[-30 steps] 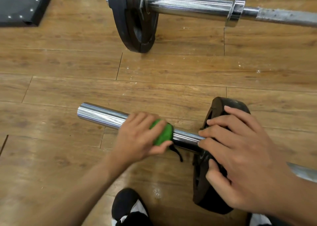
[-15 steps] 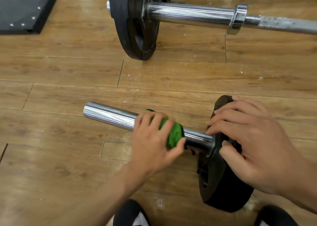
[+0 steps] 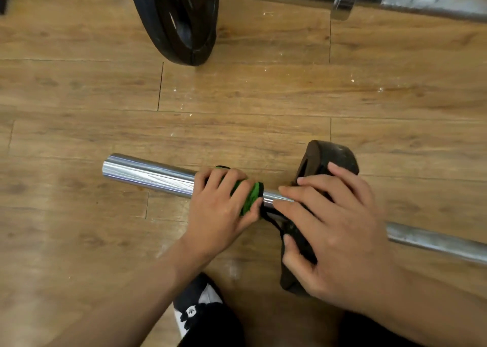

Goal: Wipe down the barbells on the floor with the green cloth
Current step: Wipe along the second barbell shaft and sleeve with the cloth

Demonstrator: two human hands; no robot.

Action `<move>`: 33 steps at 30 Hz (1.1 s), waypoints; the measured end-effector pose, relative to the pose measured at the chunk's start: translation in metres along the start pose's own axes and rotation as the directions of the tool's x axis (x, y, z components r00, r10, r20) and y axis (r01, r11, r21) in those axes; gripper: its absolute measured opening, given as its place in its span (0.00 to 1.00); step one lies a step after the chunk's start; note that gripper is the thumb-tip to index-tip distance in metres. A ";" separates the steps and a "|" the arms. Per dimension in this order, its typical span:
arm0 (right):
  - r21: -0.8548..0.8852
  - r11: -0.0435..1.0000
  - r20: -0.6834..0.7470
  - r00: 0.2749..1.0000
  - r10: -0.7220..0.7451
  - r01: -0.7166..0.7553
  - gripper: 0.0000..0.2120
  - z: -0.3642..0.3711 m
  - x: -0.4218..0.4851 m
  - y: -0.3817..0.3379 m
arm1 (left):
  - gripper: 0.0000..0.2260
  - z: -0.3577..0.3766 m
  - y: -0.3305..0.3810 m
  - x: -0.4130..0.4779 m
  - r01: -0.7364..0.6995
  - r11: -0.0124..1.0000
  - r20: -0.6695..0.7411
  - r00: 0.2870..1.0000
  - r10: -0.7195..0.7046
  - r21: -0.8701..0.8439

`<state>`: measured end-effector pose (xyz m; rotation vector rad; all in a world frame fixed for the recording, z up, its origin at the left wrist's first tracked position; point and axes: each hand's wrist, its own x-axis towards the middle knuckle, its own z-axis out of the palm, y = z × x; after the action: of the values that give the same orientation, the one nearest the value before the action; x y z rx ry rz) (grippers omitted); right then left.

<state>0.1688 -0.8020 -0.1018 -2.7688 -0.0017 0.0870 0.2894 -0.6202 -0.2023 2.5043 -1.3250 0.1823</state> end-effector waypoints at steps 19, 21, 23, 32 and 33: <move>0.002 0.931 0.530 0.790 0.309 -0.365 0.27 -0.188 -0.006 -0.112 | 0.23 -0.302 -0.001 0.062 0.280 0.923 0.667 0.638 -0.385 0.265; -0.063 0.909 0.510 0.770 0.384 -0.411 0.28 -0.232 0.025 -0.126 | 0.24 -0.356 -0.014 0.080 0.204 0.927 0.719 0.585 -0.374 0.316; -0.100 0.882 0.480 0.755 0.448 -0.460 0.28 -0.276 0.059 -0.141 | 0.24 -0.403 -0.031 0.100 0.182 0.931 0.710 0.605 -0.361 0.318; -0.050 0.849 0.338 0.791 0.511 -0.527 0.28 -0.420 0.178 -0.207 | 0.23 -0.561 -0.083 0.191 0.317 0.901 0.542 0.720 -0.432 0.296; -0.046 0.847 0.343 0.788 0.511 -0.530 0.28 -0.427 0.185 -0.212 | 0.23 -0.566 -0.089 0.200 0.336 0.897 0.521 0.731 -0.440 0.286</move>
<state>0.3817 -0.7569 0.3607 -2.5787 0.6699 0.7044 0.4914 -0.5484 0.3650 3.0623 -0.9304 -0.6387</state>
